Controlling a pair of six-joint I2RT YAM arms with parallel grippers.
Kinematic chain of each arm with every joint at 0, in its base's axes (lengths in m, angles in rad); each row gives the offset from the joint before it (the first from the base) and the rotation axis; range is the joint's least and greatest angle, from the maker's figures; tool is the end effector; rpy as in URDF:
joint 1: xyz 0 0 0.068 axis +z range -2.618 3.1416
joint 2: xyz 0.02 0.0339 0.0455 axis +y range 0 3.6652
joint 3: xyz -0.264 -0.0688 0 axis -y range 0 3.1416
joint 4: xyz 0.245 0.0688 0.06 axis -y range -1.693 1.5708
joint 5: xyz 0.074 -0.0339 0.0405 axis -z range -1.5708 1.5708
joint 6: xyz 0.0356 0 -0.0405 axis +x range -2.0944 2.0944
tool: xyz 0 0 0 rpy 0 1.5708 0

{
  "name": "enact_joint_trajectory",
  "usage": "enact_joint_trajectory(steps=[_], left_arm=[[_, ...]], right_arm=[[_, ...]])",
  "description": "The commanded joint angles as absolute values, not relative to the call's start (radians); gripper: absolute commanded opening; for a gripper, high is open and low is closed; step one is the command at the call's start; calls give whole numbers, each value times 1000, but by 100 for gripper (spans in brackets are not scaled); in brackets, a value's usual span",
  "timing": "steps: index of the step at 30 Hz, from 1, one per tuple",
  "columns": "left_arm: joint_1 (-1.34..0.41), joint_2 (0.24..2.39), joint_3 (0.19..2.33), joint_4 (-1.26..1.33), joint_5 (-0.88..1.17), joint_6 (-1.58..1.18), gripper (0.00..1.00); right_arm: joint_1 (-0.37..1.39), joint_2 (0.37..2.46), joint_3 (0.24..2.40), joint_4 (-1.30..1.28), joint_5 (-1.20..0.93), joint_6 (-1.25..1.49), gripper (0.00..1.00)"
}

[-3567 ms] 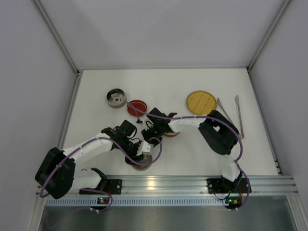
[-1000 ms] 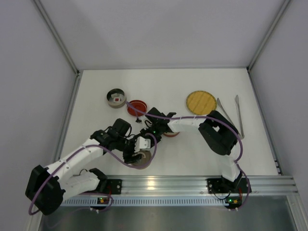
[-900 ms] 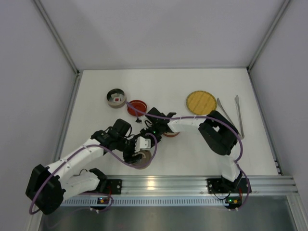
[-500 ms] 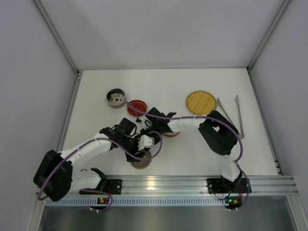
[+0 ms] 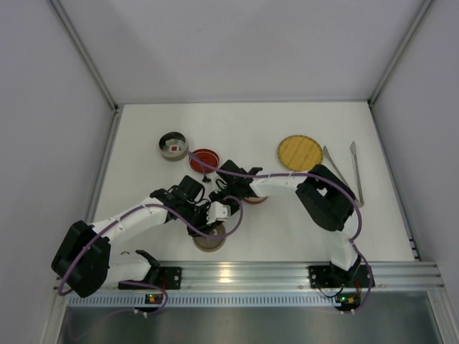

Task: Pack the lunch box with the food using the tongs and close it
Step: Pick up the box lid from the center of the board.

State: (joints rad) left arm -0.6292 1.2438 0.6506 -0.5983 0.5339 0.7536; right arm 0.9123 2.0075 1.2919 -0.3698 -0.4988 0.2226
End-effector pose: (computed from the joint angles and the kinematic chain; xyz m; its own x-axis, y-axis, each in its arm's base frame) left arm 0.1596 -0.1386 0.1791 -0.0968 0.7990 -0.5935 0.9944 0.0526 -0.0914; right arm 0.2344 0.3308 0.1442 -0.7114 -0.6026 -0.3616 -0.6911 0.5064 0.5157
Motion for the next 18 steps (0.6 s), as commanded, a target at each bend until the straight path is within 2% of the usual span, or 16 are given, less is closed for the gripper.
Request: enact_joint_trajectory(steps=[1, 5, 9, 11, 12, 13, 18], left_arm=[[-635, 1238, 664, -604, 566, 776, 42], [-647, 1238, 666, -607, 558, 784, 37], [-657, 1217, 679, -644, 560, 822, 27], [-657, 1195, 686, -669, 560, 827, 15], [-657, 1181, 689, -679, 558, 821, 4], [-657, 1175, 690, -698, 558, 819, 0], [-657, 1102, 696, -744, 546, 801, 0]], right_arm=[[910, 2022, 1298, -391, -397, 196, 19], [908, 2020, 1307, -397, -399, 196, 21], [904, 2011, 1322, -414, -391, 190, 29], [894, 1996, 1333, -429, -390, 183, 35], [890, 1990, 1338, -434, -394, 183, 37], [885, 1983, 1347, -437, -397, 183, 42], [844, 1913, 1391, -495, -431, 144, 73]])
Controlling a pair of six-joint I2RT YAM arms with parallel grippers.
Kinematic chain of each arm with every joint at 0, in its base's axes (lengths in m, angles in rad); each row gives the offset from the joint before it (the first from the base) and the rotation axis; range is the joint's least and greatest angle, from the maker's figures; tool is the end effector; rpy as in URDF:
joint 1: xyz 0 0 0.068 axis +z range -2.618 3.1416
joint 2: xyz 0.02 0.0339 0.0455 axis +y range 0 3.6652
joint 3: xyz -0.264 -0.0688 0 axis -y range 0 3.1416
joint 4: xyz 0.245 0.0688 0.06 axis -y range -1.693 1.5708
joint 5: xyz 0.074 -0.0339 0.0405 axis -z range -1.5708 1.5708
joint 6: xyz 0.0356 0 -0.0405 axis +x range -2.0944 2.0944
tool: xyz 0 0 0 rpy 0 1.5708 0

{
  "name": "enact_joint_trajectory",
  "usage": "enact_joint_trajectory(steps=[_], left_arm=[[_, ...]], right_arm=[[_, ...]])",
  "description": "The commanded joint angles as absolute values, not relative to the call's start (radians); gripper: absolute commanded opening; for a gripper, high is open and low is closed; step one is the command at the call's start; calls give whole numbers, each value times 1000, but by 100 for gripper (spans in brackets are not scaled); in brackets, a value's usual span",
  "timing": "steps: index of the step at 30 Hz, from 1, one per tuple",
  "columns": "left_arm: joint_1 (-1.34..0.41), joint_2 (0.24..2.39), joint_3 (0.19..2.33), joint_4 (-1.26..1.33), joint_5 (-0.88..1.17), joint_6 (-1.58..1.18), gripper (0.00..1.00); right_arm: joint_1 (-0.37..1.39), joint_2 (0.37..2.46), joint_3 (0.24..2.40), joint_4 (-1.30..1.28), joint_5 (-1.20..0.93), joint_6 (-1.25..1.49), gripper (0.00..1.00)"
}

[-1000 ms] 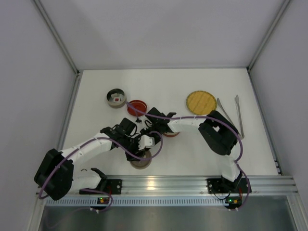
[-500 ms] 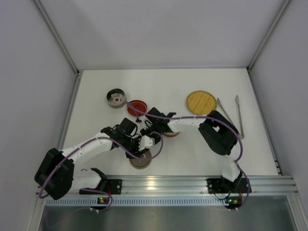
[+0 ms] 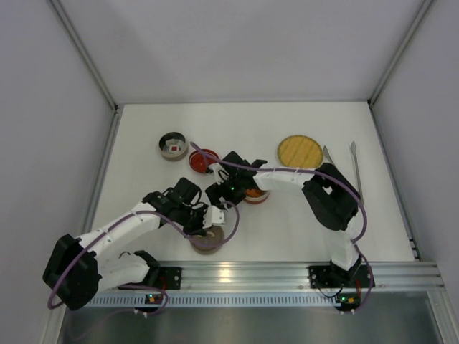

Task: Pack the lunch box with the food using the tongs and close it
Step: Pick up the box lid from the center of the board, then close the box lid on the packing box.

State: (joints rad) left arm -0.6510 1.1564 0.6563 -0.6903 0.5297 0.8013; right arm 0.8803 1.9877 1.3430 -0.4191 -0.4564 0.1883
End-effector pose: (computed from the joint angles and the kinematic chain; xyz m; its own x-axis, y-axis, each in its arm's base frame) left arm 0.1453 -0.1333 0.1931 -0.0311 0.8029 -0.5953 0.9982 -0.0056 -0.0597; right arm 0.2492 0.3263 0.1630 -0.7020 -0.5859 -0.4048 -0.7094 0.5257 0.4694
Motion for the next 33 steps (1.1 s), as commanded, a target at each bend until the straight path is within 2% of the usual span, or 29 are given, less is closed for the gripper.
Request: enact_joint_trajectory(steps=[1, 4, 5, 13, 17, 21, 24, 25, 29, 33], left_arm=[[-658, 1074, 709, -753, 545, 799, 0], [-657, 1040, 742, -798, 543, 756, 0], [-657, 1028, 770, -808, 538, 721, 0], [-635, 1000, 945, -911, 401, 500, 0], [-444, 1063, 1043, -920, 400, 440, 0], [-260, 1264, 1224, -899, 289, 302, 0], [-147, 1483, 1451, -917, 227, 117, 0], [-112, 1594, 1586, -929, 159, -6, 0], [-57, 1813, 1883, -995, 37, -263, 0], [-45, 1934, 2019, -974, -106, -440, 0]], right_arm=[[836, 1899, 1402, -502, -436, 140, 84], [801, 1842, 1428, -541, -443, 110, 98], [775, 1810, 1434, -549, -452, 103, 99], [559, 1628, 1500, -624, -477, 95, 99], [393, 1533, 1487, -669, -480, 84, 99], [287, 1459, 1424, -686, -482, 75, 99], [227, 1402, 1375, -684, -483, 74, 99], [215, 1378, 1362, -681, -485, 77, 99], [178, 1336, 1324, -673, -505, 83, 100], [172, 1310, 1302, -664, -505, 90, 99]])
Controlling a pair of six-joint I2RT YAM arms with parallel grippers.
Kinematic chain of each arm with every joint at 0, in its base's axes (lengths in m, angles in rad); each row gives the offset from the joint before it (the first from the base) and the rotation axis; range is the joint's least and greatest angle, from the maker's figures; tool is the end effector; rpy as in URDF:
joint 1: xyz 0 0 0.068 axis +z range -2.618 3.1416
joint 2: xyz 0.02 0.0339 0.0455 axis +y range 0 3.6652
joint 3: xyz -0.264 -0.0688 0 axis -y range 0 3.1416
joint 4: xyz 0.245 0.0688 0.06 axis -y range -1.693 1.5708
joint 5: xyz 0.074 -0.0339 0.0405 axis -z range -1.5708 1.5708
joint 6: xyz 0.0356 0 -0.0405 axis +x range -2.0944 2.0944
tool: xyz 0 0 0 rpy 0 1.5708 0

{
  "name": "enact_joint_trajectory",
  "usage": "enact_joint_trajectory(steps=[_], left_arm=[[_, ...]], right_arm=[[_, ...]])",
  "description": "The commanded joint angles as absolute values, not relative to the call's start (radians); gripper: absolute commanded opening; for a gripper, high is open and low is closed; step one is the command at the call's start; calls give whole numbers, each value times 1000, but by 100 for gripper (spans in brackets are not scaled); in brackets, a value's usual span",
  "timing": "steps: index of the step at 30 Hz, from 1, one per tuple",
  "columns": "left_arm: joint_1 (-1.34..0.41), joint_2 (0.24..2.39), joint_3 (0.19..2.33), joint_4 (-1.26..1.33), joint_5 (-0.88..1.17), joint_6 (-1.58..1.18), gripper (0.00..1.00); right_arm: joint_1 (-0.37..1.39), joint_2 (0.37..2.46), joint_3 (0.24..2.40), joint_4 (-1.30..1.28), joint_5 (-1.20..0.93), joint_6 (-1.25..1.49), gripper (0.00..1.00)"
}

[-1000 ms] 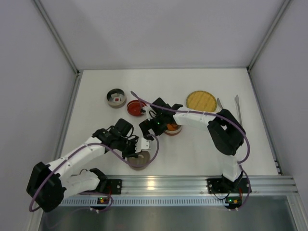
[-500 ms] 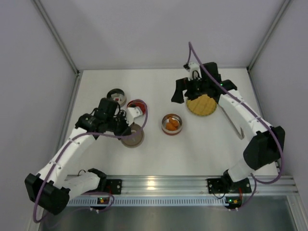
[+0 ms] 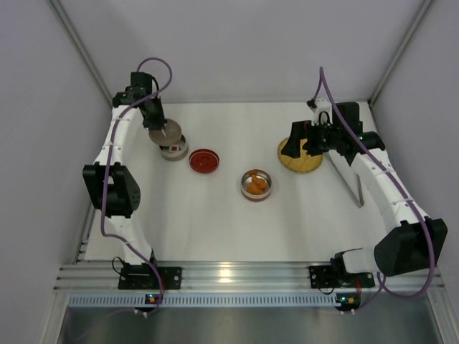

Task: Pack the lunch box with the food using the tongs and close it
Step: Close the box lid on the packing box.

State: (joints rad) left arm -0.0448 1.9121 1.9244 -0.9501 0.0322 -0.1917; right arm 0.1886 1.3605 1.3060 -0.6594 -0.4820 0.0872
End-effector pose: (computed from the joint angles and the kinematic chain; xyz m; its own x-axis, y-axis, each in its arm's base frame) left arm 0.4170 -0.0198 0.3369 -0.8029 -0.1546 -0.5758 -0.0908 0.9862 -0.1382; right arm 0.2843 0.0711 0.3491 -0.6852 -0.0522 -0.7265 -0.4523 0.8123 0.3682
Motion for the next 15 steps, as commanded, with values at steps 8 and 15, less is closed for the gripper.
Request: enact_joint_trajectory(steps=[8, 15], left_arm=[[-41, 2002, 1939, -888, -163, -617, 0], [-32, 1947, 1709, -678, -100, -690, 0]], right_arm=[[155, 1298, 1279, -652, -495, 92, 99], [153, 1298, 1253, -635, -522, 97, 99]])
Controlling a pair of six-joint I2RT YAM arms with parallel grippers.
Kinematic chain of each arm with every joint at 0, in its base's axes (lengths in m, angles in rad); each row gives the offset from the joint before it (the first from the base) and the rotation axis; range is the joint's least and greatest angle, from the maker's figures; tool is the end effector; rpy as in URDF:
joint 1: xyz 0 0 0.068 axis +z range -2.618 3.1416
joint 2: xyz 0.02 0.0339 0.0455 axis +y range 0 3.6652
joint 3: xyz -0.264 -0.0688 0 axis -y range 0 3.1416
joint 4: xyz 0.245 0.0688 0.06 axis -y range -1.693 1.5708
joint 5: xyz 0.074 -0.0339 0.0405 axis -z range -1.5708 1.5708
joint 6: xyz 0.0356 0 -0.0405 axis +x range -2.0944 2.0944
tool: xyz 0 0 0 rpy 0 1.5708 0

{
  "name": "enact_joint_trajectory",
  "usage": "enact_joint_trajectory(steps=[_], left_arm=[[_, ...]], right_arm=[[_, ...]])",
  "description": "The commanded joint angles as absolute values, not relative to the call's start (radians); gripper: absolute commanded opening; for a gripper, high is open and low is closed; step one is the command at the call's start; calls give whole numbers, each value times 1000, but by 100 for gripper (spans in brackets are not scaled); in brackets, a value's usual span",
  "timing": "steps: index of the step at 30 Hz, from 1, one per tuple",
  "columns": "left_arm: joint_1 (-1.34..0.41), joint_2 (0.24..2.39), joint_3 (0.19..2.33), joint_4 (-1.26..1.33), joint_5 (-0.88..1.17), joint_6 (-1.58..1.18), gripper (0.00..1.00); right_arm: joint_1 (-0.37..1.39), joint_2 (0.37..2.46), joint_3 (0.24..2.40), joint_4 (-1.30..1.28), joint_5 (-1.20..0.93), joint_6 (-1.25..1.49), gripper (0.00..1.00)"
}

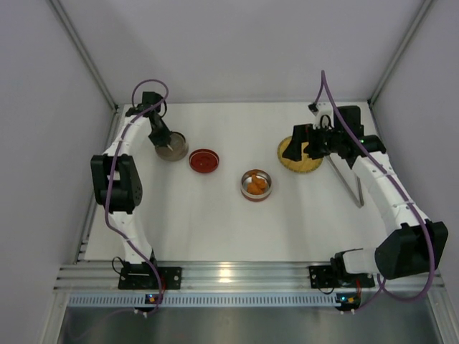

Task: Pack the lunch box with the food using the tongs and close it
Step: Close the box lid on the packing box.

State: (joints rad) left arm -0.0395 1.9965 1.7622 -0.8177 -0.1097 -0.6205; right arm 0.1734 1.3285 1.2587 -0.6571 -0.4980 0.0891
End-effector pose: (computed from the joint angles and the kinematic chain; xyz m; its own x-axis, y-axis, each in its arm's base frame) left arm 0.4353 -0.0133 0.2604 -0.6973 -0.5508 -0.4587 -0.5167 0.8298 -0.2109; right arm 0.2767 0.0657 0.3426 -0.6968 -0.0427 -0.7160 -0.4429 0.8108 0.3827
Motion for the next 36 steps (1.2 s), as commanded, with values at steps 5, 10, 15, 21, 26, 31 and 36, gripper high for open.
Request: enact_joint_trajectory(steps=[5, 10, 15, 21, 26, 31, 36], left_arm=[[-32, 1956, 1674, -614, -103, -721, 0], [-34, 1963, 1675, -586, -101, -727, 0], [-34, 1982, 1704, -607, -104, -724, 0], [-32, 1991, 1713, -626, -107, -718, 0], [-22, 2026, 1732, -652, -75, -741, 0], [-17, 2049, 1738, -661, -78, -735, 0], [-17, 2066, 1740, -675, -87, -721, 0]], right_arm=[[152, 1298, 1246, -629, -525, 97, 100], [153, 1296, 1241, -629, -523, 98, 99], [153, 1299, 1232, -621, -523, 101, 99], [153, 1308, 1232, -620, -526, 106, 99], [153, 1308, 1232, -620, -528, 104, 99], [152, 1304, 1224, -621, -525, 101, 99], [152, 1312, 1226, -618, -528, 104, 99]])
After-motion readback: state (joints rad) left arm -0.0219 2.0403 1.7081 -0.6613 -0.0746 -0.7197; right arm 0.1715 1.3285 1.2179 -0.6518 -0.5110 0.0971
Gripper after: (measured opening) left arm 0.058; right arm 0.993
